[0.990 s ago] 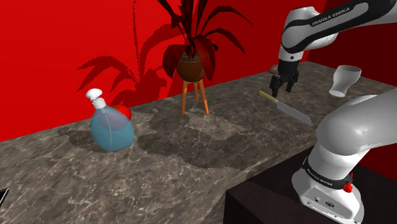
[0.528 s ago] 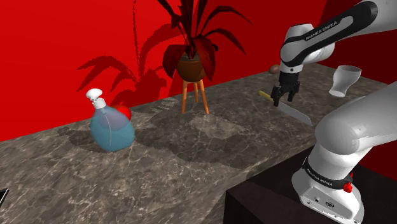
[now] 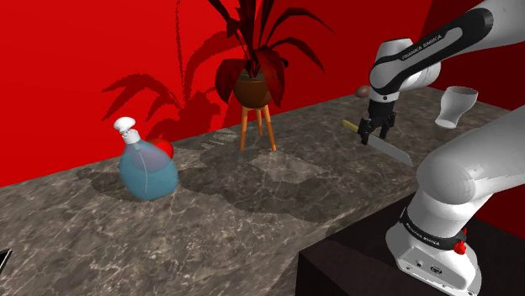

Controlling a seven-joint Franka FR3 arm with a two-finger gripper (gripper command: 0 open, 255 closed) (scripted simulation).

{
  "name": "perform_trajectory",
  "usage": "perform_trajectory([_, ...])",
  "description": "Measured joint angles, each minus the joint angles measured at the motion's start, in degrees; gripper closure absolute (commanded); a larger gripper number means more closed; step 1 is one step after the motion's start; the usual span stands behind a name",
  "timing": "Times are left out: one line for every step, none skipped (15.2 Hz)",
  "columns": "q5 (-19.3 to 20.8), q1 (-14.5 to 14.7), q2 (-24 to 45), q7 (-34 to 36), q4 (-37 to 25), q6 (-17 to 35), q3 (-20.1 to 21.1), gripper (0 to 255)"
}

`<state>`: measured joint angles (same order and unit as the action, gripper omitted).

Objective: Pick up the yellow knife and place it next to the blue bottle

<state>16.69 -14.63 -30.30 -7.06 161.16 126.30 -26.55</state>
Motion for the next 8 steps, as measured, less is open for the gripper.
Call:
perform_trajectory([0.00,0.00,0.01,0.00,0.01,0.01,-0.01,0])
perform_trajectory([0.01,0.00,0.01,0.00,0.01,0.02,-0.01,0])
perform_trajectory([0.01,0.00,0.01,0.00,0.01,0.02,-0.01,255])
perform_trajectory([0.01,0.00,0.01,0.00,0.01,0.02,-0.01,255])
perform_trajectory([0.01,0.00,0.01,0.00,0.01,0.02,-0.01,255])
perform_trajectory([0.01,0.00,0.01,0.00,0.01,0.02,-0.01,255])
perform_trajectory([0.01,0.00,0.01,0.00,0.01,0.02,-0.01,255])
perform_trajectory([0.01,0.00,0.01,0.00,0.01,0.02,-0.01,255])
